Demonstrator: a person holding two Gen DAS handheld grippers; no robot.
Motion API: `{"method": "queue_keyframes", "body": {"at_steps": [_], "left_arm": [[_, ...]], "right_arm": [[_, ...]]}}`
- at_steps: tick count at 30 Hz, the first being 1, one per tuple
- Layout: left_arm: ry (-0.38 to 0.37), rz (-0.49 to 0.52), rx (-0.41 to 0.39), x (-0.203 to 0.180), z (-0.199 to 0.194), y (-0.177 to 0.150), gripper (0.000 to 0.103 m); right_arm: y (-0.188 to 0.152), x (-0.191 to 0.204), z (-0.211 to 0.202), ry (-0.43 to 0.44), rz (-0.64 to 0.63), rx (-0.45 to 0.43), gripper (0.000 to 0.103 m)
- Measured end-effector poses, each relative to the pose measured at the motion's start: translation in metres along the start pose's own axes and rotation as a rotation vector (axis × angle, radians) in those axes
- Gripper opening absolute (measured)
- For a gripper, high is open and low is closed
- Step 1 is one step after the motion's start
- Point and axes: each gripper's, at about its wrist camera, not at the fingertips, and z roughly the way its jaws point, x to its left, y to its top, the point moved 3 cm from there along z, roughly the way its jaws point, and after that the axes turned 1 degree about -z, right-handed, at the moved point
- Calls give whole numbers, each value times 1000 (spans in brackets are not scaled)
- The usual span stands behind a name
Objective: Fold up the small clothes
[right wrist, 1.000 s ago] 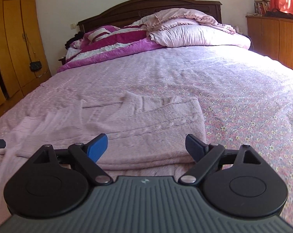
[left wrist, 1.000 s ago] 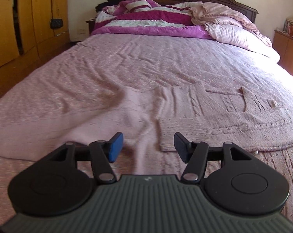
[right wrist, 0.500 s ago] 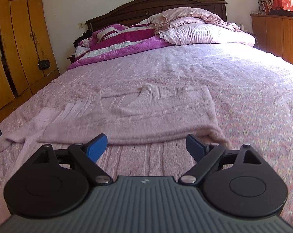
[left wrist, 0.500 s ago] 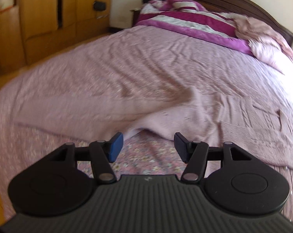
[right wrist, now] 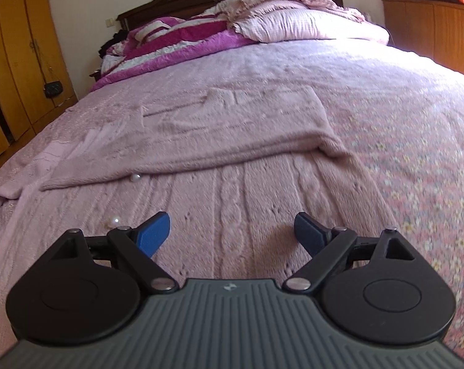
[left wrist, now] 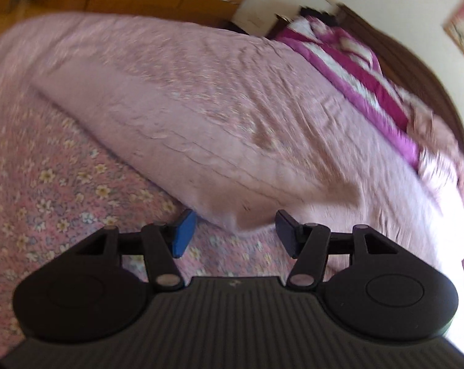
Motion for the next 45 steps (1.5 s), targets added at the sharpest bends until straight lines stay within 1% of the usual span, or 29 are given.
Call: {"method": "queue_keyframes", "body": {"at_steps": [4, 8, 11, 16, 20, 21, 22, 23, 24, 25, 26, 28, 30, 31, 33, 34, 36, 40, 45], "left_arm": [[-10, -96, -15, 14, 5, 10, 59], [-3, -124, -31, 19, 11, 20, 59], [1, -108, -43, 17, 16, 25, 59], [4, -37, -68, 11, 24, 29, 59], [23, 13, -77, 4, 31, 30, 58], [27, 28, -77, 2, 31, 30, 54], [36, 45, -79, 0, 31, 31, 47], [42, 64, -75, -2, 33, 31, 26], [42, 81, -61, -2, 35, 32, 13], [34, 84, -48, 0, 36, 33, 13], [20, 78, -45, 1, 35, 33, 10], [-3, 71, -55, 3, 29, 36, 9], [-11, 75, -93, 2, 20, 41, 9], [-1, 85, -118, 0, 14, 44, 9], [42, 124, -175, -8, 3, 47, 9], [51, 146, -198, -14, -2, 48, 9], [45, 185, -231, -26, -12, 49, 9], [-12, 272, -274, -55, -27, 44, 9], [-113, 336, -291, -96, -43, 32, 9]], "right_arm": [[-5, 4, 2, -15, -10, -4, 93], [-11, 9, 4, -30, -13, -13, 96], [-14, 12, 5, -42, -37, -17, 96], [-14, 11, 6, -40, -28, -20, 96], [-15, 12, 6, -41, -30, -22, 97], [-15, 11, 5, -42, -30, -22, 97], [-15, 11, 5, -41, -28, -22, 97], [-15, 10, 4, -41, -26, -23, 97], [-15, 10, 4, -41, -24, -23, 97], [-15, 10, 4, -40, -23, -23, 97], [-14, 10, 3, -40, -21, -23, 97], [-15, 8, 3, -37, -16, -24, 97], [-15, 7, 2, -34, -9, -25, 97], [-14, 7, 2, -33, -6, -25, 97], [-13, 6, 2, -31, -3, -21, 97], [-13, 6, 2, -30, -5, -19, 97], [-13, 5, 1, -25, 1, -20, 97], [-13, 3, 1, -16, 20, -23, 97], [-12, 0, -1, -6, 42, -26, 97]]}}
